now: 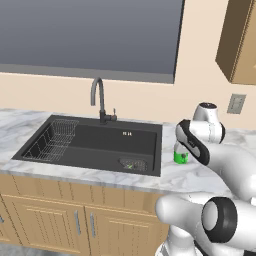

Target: Clear the mugs and bowl far away from the sink.

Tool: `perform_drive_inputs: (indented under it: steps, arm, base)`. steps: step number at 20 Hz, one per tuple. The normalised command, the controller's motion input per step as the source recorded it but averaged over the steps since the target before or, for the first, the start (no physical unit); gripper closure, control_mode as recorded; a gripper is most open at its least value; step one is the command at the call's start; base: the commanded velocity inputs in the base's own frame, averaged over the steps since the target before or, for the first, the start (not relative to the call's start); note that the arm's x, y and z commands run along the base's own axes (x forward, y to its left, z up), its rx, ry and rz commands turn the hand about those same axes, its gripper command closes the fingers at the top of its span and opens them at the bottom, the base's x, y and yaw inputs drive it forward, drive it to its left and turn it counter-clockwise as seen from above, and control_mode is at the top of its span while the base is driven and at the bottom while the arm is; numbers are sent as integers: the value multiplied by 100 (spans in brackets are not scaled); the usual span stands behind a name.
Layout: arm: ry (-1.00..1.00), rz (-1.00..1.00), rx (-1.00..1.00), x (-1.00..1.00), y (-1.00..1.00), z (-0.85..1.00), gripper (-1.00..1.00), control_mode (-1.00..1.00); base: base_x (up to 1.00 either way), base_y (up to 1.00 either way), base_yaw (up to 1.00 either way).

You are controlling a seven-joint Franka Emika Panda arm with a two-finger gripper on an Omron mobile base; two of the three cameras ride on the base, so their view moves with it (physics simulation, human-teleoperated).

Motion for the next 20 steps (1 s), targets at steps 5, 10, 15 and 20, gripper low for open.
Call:
perform_drive_inputs:
  steps: [5,10,15,20]
  arm:
    - [0,2,0,25,-3,-20,-100,-100]
    - [0,3,0,22,-11,-19,-100,-100]
    - [0,3,0,21,-8,-20,-100,-100]
    - [0,2,0,9,0,-18,-100,-100]
  base:
    - [0,0,0]
    - [0,0,0]
    - [0,0,0]
    - [0,0,0]
